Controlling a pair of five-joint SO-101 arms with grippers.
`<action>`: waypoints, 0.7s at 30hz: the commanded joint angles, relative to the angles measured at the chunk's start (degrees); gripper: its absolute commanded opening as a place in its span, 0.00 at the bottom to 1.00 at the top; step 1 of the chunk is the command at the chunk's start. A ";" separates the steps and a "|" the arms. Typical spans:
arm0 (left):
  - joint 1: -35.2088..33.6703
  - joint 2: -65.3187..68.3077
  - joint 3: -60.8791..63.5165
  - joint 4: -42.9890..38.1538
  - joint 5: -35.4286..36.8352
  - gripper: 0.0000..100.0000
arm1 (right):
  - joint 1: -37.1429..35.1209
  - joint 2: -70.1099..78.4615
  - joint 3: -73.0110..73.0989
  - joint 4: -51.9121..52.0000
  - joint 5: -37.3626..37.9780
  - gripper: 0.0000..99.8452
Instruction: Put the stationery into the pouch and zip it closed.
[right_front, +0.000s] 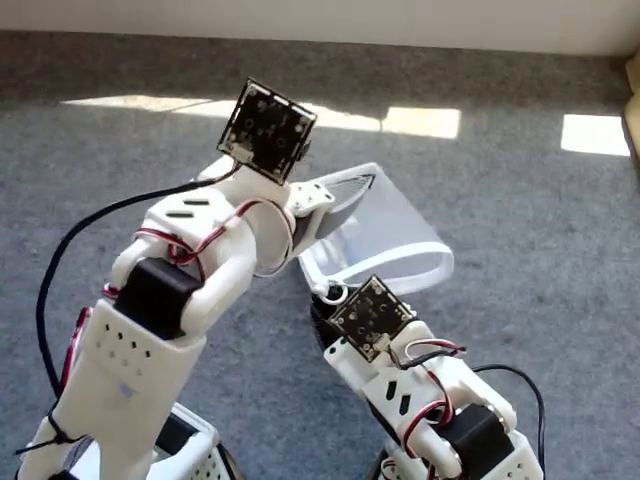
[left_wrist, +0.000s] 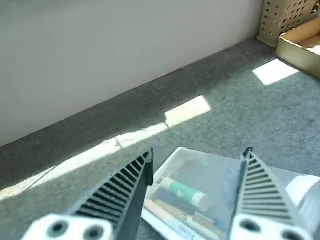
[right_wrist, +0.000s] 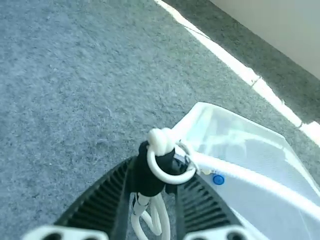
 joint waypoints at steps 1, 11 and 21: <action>-4.53 -6.02 -1.10 6.33 -6.68 0.27 | 0.66 -0.92 -0.66 0.22 0.09 0.00; -9.36 -9.98 2.24 18.11 -18.90 0.27 | 7.43 -0.92 -0.92 0.22 -0.26 0.00; -4.70 -9.98 16.84 16.53 -24.97 0.27 | 7.52 -0.92 -0.92 0.04 -2.20 0.00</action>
